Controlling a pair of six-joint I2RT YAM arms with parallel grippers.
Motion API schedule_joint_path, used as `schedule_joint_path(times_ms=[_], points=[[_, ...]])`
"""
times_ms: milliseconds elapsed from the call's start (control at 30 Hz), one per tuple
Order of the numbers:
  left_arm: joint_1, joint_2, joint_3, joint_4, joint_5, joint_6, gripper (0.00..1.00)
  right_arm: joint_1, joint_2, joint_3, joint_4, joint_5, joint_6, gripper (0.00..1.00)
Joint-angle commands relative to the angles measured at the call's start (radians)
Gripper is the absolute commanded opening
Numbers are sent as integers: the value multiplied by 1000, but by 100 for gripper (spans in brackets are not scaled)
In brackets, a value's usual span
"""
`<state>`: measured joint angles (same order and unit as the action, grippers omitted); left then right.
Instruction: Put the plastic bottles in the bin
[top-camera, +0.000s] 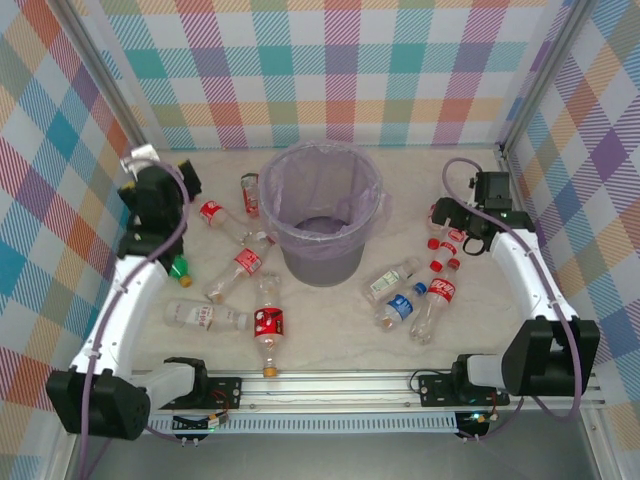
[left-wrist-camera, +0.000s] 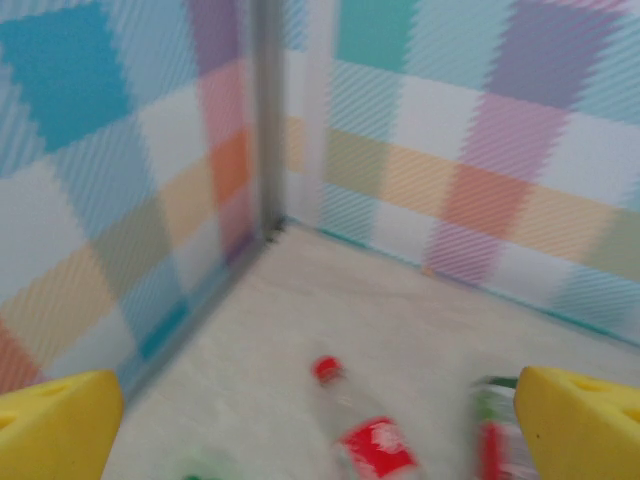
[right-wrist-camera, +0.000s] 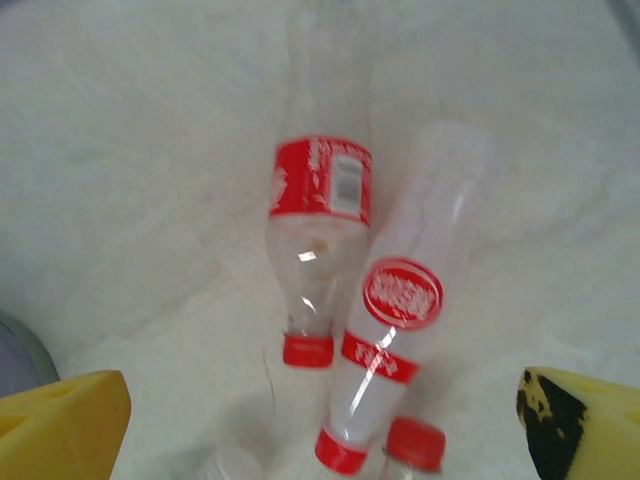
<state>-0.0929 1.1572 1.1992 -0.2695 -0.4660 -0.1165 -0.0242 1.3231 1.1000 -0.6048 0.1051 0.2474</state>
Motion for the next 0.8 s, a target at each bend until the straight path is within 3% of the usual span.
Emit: schedule_joint_path(times_ms=[0,167,300,500,767], points=[[-8,96,246,-403,368,-65,99,-50,79,65,-178,-77,22,99],[-52,227,453,-519,605,-73,93,-99,225,143,-198,-121,22,96],[-86,290,481,-526,730,-93,91,-134,283,145,-143,-146,44,93],[-140,292,437,-507,797,-91,92,-164,319,120,-58,-185,51,92],[-226,298,358,-508,721,-64,82,-227,353,65,49,-255,70,84]])
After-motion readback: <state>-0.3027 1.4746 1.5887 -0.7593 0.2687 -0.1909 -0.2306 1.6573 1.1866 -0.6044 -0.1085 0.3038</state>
